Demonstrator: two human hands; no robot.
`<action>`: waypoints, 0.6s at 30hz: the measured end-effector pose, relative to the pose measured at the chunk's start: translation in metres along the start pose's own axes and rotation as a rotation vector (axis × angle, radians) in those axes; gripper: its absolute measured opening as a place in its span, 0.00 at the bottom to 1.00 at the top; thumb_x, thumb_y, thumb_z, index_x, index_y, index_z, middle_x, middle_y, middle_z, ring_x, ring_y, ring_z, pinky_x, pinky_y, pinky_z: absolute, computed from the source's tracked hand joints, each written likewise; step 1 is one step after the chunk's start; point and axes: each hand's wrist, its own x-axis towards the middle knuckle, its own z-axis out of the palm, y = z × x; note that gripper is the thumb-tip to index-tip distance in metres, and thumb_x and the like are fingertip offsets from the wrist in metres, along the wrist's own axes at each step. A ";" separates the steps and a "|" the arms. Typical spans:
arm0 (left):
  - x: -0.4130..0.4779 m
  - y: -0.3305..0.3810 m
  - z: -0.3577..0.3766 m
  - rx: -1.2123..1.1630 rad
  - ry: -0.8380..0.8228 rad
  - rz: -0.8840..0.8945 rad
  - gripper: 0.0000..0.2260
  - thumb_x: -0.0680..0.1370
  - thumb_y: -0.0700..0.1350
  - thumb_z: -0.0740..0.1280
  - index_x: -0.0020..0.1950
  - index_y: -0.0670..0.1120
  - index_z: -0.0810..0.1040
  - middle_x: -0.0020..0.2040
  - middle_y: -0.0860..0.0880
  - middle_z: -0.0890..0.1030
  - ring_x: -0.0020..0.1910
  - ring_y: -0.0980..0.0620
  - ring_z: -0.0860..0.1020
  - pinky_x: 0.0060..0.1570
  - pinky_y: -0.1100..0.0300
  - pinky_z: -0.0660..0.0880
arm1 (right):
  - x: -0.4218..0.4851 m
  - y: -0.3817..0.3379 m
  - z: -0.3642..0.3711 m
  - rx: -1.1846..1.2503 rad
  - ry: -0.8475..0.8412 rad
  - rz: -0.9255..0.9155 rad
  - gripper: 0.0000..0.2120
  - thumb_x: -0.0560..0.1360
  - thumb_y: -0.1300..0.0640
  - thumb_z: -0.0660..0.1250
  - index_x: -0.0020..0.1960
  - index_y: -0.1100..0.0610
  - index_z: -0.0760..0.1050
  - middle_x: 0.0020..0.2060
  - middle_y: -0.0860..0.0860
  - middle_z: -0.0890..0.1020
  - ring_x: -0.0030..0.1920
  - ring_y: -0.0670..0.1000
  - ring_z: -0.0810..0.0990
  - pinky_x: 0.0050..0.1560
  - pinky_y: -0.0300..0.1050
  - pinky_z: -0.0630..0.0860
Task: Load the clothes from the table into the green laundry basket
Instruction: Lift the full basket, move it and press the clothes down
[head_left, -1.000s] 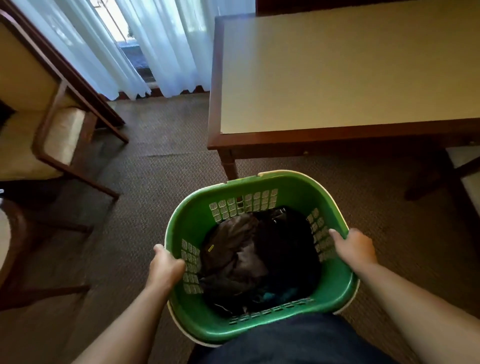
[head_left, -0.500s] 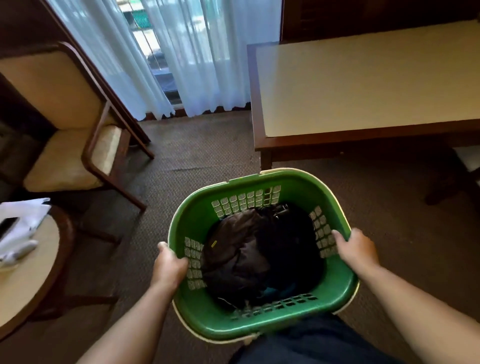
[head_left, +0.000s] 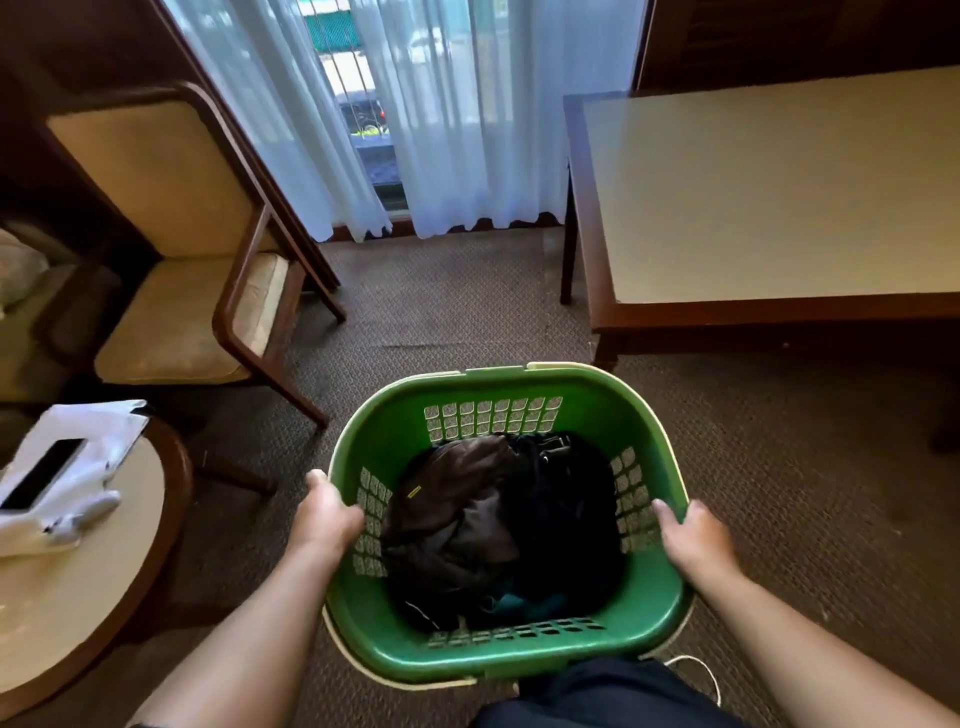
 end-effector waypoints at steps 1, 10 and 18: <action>0.012 0.000 -0.003 0.005 0.001 -0.005 0.18 0.77 0.40 0.70 0.58 0.40 0.63 0.55 0.33 0.81 0.55 0.34 0.81 0.55 0.46 0.77 | 0.007 -0.011 0.007 0.000 -0.010 0.003 0.16 0.82 0.49 0.64 0.49 0.64 0.72 0.50 0.69 0.81 0.52 0.67 0.81 0.44 0.51 0.71; 0.096 0.008 -0.024 0.071 -0.088 -0.048 0.17 0.78 0.41 0.69 0.58 0.41 0.62 0.56 0.35 0.81 0.56 0.34 0.81 0.53 0.48 0.75 | 0.042 -0.085 0.038 -0.078 -0.024 0.073 0.20 0.81 0.49 0.65 0.55 0.69 0.75 0.52 0.71 0.81 0.55 0.68 0.81 0.52 0.54 0.75; 0.179 0.005 -0.058 0.085 -0.140 0.104 0.20 0.77 0.42 0.72 0.59 0.42 0.61 0.54 0.38 0.82 0.54 0.37 0.82 0.54 0.48 0.78 | 0.020 -0.136 0.083 0.005 0.076 0.152 0.17 0.82 0.47 0.63 0.46 0.62 0.70 0.49 0.71 0.81 0.51 0.69 0.81 0.46 0.53 0.73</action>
